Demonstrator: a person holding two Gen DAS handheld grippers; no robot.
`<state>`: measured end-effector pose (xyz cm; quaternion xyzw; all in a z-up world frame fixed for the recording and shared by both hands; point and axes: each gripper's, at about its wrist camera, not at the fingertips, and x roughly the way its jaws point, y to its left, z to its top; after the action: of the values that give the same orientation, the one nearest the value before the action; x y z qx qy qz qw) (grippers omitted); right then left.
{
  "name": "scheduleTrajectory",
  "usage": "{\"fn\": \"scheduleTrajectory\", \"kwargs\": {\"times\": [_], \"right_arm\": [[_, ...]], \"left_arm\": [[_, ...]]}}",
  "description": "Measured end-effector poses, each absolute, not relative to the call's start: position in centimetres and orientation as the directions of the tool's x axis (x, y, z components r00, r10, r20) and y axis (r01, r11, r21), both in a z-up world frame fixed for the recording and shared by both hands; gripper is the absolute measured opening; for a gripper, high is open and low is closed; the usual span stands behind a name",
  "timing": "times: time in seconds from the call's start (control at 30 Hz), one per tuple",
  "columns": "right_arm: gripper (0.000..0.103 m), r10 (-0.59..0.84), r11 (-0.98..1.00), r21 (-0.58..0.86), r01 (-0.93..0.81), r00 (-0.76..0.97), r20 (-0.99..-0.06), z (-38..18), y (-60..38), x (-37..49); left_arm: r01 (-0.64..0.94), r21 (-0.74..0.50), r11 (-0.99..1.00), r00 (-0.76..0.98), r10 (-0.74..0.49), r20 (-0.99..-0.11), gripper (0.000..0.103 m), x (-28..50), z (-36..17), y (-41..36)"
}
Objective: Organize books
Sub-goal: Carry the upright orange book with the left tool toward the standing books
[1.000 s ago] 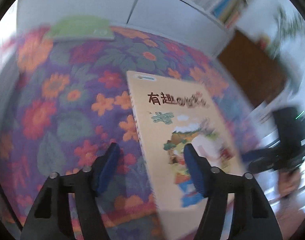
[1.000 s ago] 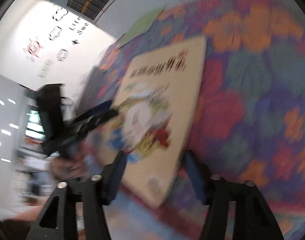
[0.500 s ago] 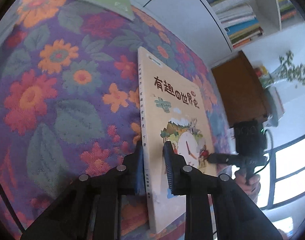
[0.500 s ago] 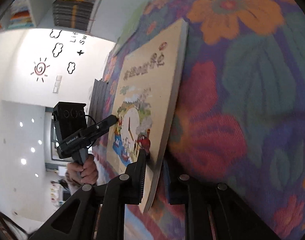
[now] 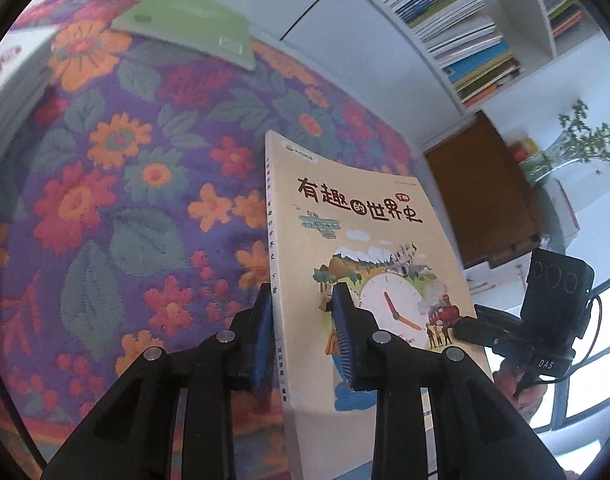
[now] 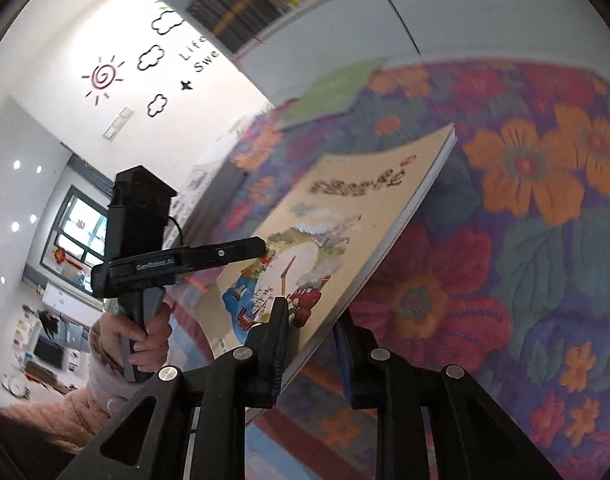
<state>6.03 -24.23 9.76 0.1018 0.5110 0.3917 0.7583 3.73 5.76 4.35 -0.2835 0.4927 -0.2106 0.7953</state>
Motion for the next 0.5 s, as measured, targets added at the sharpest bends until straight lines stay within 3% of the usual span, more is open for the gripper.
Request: {"fn": "scheduleTrajectory", "kwargs": {"times": [0.3,0.5], "right_arm": [[0.022,0.696,0.664,0.470,-0.581,0.250,-0.673,13.4,-22.1,4.0],[0.022,0.707,0.639,0.441,-0.630,0.254,-0.661,15.3,-17.4,3.6]], "left_arm": [[0.125,-0.624,0.771,0.484,-0.597,-0.640,0.028,2.4,8.9,7.7],[0.079,-0.629,0.773,0.550,-0.561,-0.619,0.028,1.6,10.8,12.2]]}}
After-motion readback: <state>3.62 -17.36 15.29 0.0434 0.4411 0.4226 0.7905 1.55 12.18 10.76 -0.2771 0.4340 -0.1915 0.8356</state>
